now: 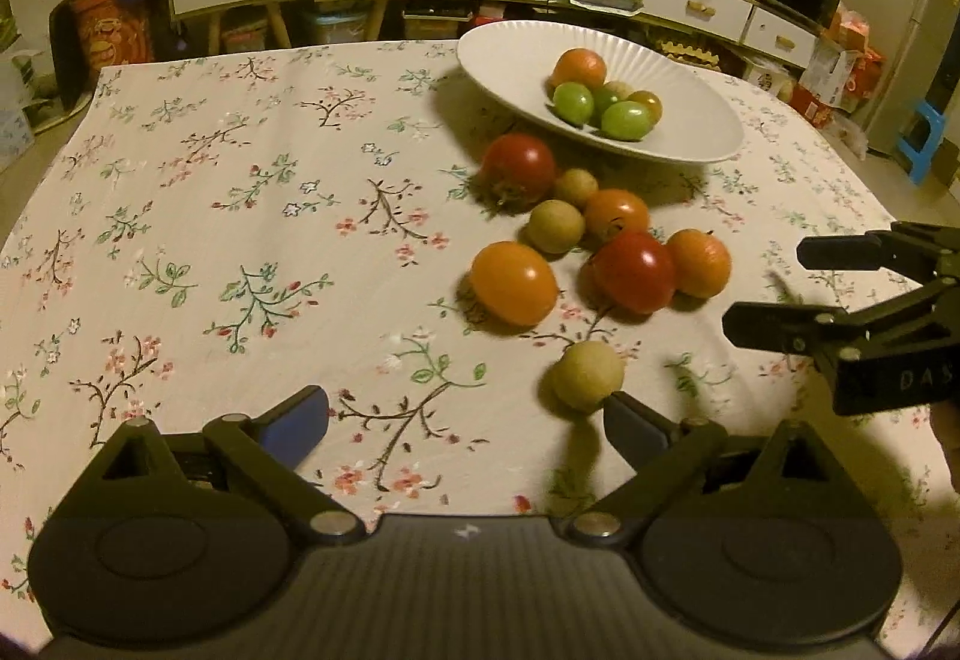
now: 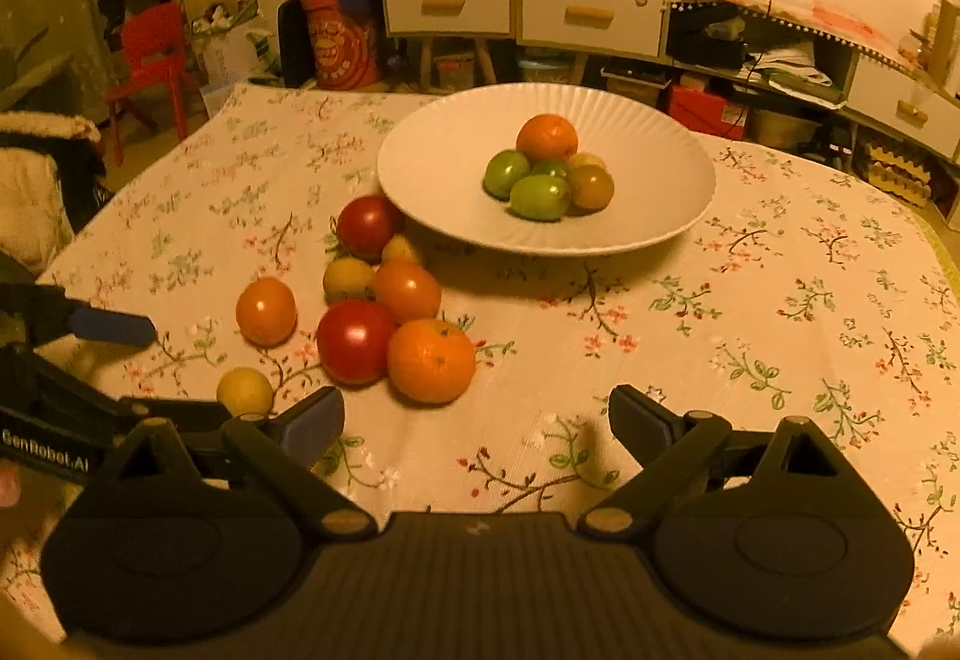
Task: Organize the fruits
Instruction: 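Lower the left gripper toward a pale beige tomato while the right gripper approaches an orange mandarin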
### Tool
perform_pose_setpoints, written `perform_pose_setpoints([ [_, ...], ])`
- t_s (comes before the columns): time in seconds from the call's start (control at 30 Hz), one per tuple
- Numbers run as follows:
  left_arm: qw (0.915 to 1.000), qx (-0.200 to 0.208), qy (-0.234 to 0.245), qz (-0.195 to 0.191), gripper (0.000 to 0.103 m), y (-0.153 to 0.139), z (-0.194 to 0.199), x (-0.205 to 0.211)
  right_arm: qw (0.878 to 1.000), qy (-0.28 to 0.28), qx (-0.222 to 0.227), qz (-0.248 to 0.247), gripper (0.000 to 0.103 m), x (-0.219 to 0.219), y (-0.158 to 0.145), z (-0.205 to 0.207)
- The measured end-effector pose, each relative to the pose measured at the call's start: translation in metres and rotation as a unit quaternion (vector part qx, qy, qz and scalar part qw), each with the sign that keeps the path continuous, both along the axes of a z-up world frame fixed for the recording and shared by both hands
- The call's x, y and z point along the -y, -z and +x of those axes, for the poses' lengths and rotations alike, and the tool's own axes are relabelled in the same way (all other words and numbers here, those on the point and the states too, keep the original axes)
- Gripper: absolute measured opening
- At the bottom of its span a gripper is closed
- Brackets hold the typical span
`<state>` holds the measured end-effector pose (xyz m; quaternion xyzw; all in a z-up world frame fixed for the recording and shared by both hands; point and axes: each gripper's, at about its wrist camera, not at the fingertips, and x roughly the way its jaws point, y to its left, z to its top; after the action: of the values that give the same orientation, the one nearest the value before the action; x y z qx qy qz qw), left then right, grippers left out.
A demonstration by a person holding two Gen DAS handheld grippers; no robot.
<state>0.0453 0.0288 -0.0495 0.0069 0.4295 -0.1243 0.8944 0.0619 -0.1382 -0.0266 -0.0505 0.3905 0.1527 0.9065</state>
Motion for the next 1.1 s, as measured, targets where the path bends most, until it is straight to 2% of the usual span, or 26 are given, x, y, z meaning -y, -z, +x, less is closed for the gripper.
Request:
perform_pose_setpoints([
  [0.23,0.9986,0.032,0.023,0.035,0.094,0.006,0.004,0.01,1.0,-0.006,0.0,-0.009,0.093,-0.005,0.006,0.0],
  [0.33,0.9988,0.03,0.021,0.032,0.093,0.005,0.005,0.012,1.0,-0.008,0.002,-0.012,0.087,-0.005,0.008,0.001],
  [0.47,0.9989,0.029,0.028,0.025,0.078,0.001,0.002,0.016,0.999,-0.014,0.014,-0.036,0.075,-0.008,0.012,0.001],
  [0.73,0.9984,0.035,0.041,0.016,0.057,-0.001,-0.003,0.025,0.997,-0.046,0.022,-0.051,0.067,-0.021,0.015,0.004],
  [0.9,0.9989,0.027,0.039,0.002,0.037,-0.004,-0.003,0.026,0.996,-0.063,0.026,-0.058,0.056,-0.025,0.014,0.004],
  [1.1,0.9986,0.02,0.049,-0.009,0.022,-0.004,-0.004,0.03,0.995,-0.074,0.027,-0.055,0.048,-0.027,0.013,0.007],
])
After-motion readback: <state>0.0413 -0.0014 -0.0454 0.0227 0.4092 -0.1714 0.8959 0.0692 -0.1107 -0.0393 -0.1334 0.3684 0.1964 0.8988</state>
